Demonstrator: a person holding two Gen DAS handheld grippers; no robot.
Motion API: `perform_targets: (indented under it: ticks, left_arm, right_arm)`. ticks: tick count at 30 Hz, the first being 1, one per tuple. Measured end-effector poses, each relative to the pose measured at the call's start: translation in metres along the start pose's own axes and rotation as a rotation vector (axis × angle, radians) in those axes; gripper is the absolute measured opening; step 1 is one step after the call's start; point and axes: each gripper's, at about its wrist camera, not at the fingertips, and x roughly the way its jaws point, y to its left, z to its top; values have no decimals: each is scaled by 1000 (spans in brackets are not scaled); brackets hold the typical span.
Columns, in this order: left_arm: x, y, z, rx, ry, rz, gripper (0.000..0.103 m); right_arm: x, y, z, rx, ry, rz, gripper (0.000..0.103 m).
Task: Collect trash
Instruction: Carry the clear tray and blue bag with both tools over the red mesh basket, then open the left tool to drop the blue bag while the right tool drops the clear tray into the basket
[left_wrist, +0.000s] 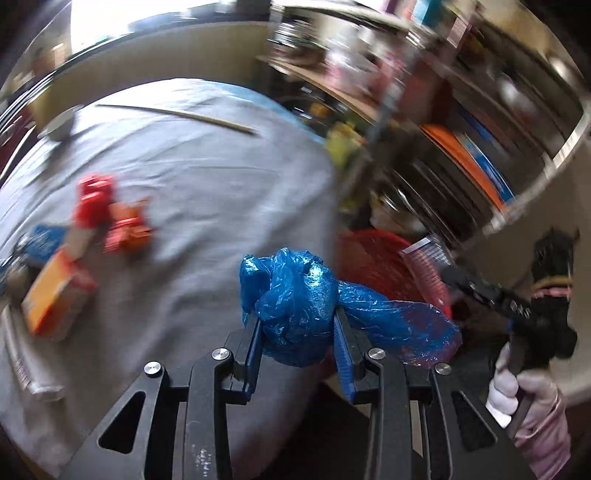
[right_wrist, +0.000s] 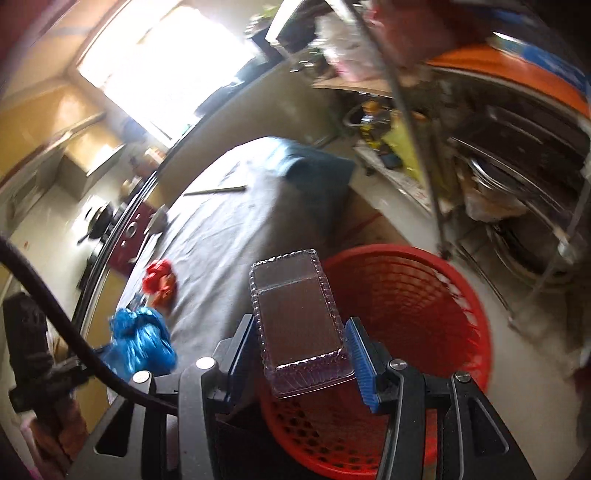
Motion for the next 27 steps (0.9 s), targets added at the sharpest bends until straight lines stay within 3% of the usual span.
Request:
perform_targets:
  ticks: [6,9,10,14,18,22,27]
  left_arm:
    - [41,-51,11,132,57,-11,41]
    - [58,-62,14,159,77,5,47]
    - [60,-64,14,161,84,5,53]
    - [63,-64,14,167,78,13,56]
    - [52,-57,15,164,38,30,60]
    - [55,-57,21,141,41,3,62]
    - [68,-66,19,160,70,-11,63]
  right_arm:
    - [-7,-43,-5,94,1,-34,56]
    - [-3,-64,-8,167,15,5,57]
    - [-1,-69,-8,190,28,13,58]
    - [0,-75,-8,212,20,25,58]
    - [-14,-84,-3,225,-67,-5,59]
    - [-23,-113,-3,345,-125,-75,60]
    - [-22,-136,-16,459,-103,-97,60]
